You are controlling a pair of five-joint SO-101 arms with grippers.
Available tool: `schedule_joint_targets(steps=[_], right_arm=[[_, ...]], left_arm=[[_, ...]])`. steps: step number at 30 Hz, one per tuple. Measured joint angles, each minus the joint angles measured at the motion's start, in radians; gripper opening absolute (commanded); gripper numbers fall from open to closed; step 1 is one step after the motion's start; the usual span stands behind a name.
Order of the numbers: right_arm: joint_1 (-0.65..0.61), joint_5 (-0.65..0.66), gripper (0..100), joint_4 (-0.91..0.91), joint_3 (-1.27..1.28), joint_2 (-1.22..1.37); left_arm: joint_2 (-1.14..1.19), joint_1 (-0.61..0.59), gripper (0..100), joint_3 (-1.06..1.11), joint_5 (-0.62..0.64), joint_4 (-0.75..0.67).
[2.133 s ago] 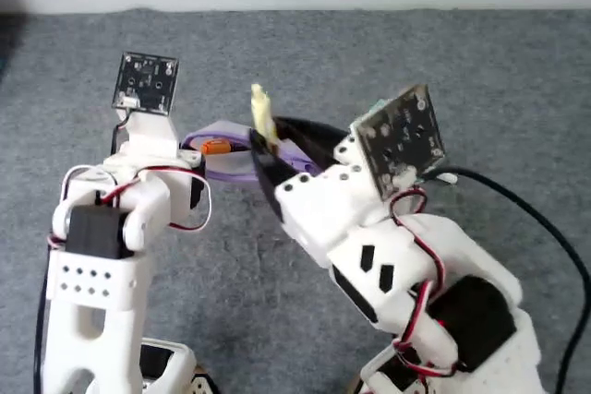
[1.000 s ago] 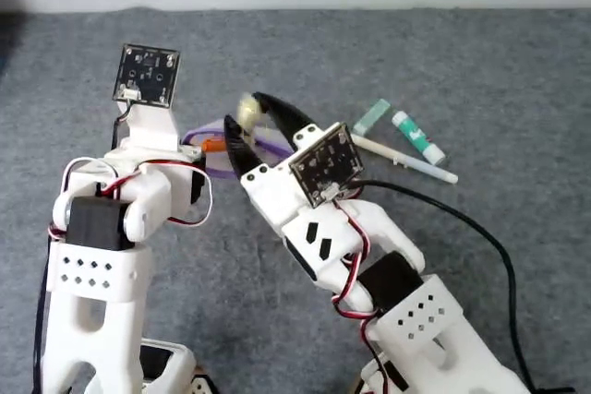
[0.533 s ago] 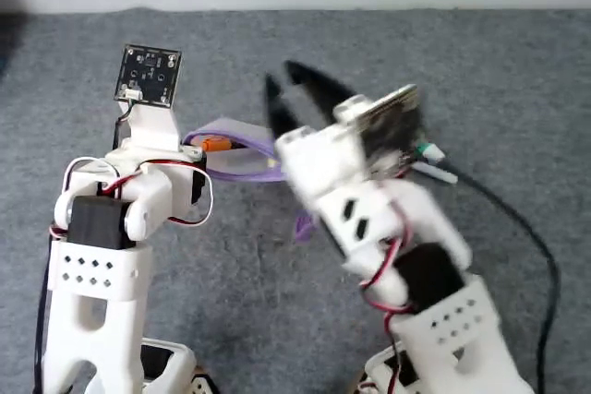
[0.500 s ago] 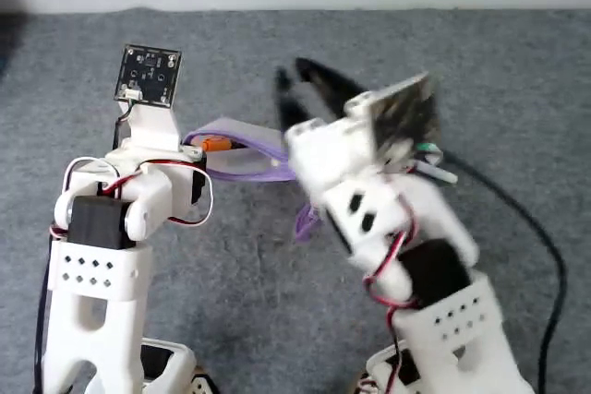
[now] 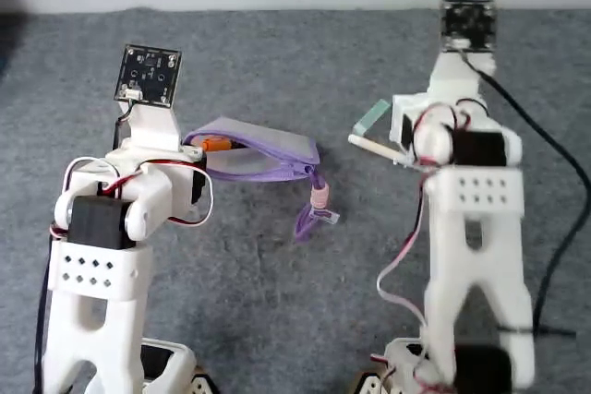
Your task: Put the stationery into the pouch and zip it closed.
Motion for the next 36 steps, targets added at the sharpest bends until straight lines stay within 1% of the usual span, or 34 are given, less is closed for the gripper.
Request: schedule_joint_targets(steps=[6, 10, 12, 16, 17, 20, 24, 29, 36], right_arm=[[-0.006, 0.178, 0.8, 0.031, -0.129, 0.233], [-0.002, 0.272, 3.1, 0.112, -0.216, 0.382], [-0.002, 0.31, 9.7, 0.167, -0.259, 0.454], [-0.023, 0.379, 28.1, 0.245, -0.35, 0.6], [-0.026, 0.385, 29.9, 0.258, -0.377, 0.635], [-0.025, 0.399, 27.3, 0.272, -0.466, 0.74], [-0.04, 0.456, 21.6, 0.272, -0.585, 0.867], [-0.057, 0.499, 21.0, 0.276, -0.701, 1.002], [-0.069, 0.503, 20.8, 0.279, -0.806, 1.129]], left_arm=[[0.0, 0.0, 1, 0.0, 0.0, 0.0], [0.0, 0.0, 1, 0.0, 0.0, 0.0], [0.0, 0.0, 1, 0.0, 0.0, 0.0], [0.0, -0.012, 1, 0.0, 0.0, 0.0], [0.0, -0.021, 1, 0.0, 0.0, 0.0], [0.002, -0.051, 1, 0.002, 0.0, 0.0], [0.008, -0.068, 1, 0.002, 0.0, 0.0], [0.008, -0.069, 1, 0.002, 0.0, 0.0], [0.008, -0.069, 1, 0.002, 0.0, 0.0]])
